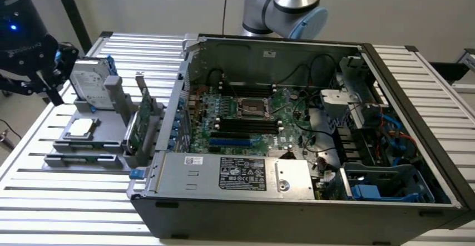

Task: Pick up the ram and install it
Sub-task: 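Pick up the ram and move it above insertion slot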

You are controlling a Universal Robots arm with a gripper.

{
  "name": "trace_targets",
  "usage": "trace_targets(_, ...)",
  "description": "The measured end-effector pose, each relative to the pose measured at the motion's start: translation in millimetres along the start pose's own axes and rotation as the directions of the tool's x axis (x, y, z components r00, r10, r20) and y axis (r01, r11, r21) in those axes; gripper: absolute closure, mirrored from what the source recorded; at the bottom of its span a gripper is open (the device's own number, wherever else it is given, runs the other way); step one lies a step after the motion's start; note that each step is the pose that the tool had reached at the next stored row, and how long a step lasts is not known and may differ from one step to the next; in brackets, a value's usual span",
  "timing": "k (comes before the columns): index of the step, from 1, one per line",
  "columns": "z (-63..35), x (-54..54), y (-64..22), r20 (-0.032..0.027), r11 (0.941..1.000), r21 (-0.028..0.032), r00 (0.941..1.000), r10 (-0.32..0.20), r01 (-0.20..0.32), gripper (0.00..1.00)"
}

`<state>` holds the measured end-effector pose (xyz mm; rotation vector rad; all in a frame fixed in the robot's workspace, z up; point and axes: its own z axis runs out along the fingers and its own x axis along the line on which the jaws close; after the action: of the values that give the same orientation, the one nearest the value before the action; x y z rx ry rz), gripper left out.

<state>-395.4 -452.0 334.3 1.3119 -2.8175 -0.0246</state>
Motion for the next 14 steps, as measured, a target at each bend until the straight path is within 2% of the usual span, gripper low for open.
trace_targets(3,0.1,0.0,0.0,-0.0016,0.9985,0.0012,0.9985,-0.054,0.054,0.89)
trace_targets(7,0.3,0.0,0.0,-0.0038,0.9919,0.0028,0.9919,-0.127,0.127,0.89)
trace_targets(11,0.5,0.0,0.0,-0.0061,0.9802,0.0041,0.9802,-0.198,0.198,0.89)
trace_targets(14,1.0,-0.1,0.0,-0.0081,0.9678,0.0050,0.9678,-0.252,0.252,0.89)
